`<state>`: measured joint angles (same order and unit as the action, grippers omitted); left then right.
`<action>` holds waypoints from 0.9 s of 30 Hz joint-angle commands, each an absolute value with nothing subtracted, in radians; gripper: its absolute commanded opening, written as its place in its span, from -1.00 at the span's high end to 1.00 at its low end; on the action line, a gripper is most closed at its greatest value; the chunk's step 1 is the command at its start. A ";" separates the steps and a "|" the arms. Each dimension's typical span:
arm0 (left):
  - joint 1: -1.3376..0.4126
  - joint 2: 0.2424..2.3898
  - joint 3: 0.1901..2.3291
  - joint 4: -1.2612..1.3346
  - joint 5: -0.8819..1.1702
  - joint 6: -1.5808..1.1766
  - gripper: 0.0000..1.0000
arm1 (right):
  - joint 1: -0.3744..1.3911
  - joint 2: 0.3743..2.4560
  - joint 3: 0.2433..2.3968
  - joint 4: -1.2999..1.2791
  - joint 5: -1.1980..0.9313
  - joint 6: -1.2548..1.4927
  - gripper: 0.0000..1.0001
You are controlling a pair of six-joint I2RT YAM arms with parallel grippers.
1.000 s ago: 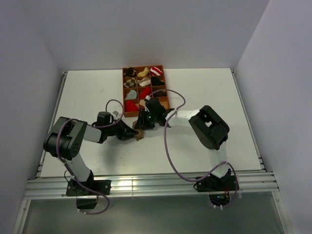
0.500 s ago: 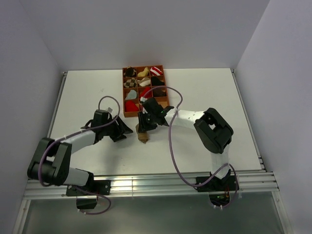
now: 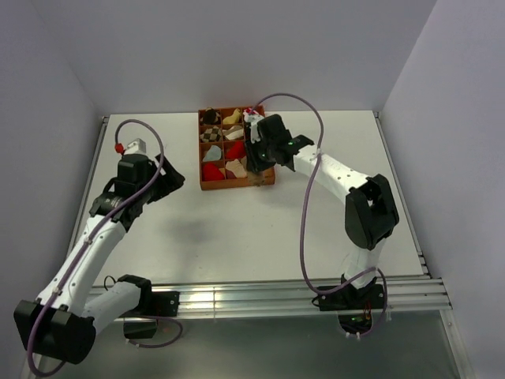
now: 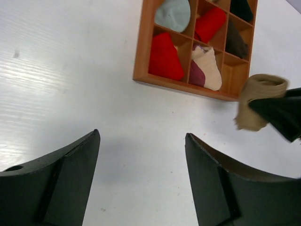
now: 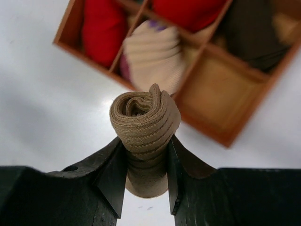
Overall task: Roll the socks
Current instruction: Pick up the sock at the center of the board, then place the sock in the storage box.
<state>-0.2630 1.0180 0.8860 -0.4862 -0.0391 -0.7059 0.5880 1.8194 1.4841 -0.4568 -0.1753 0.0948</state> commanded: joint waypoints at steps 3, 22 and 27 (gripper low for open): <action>-0.250 0.910 0.972 -0.661 -0.217 -0.655 -0.68 | 0.555 1.766 1.561 -0.388 -0.126 -0.142 1.00; -0.250 0.600 0.971 -0.821 -0.429 -0.689 -0.99 | 0.474 2.036 1.614 -0.279 -0.175 -0.268 1.00; -0.250 0.588 0.959 -0.819 -0.436 -0.693 -0.99 | 0.463 2.000 1.536 -0.288 -0.164 -0.282 1.00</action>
<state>-0.2546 0.5968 0.9382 -0.8165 -0.4080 -0.6922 0.4725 2.0537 1.5654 -0.3138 -0.1658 -0.2569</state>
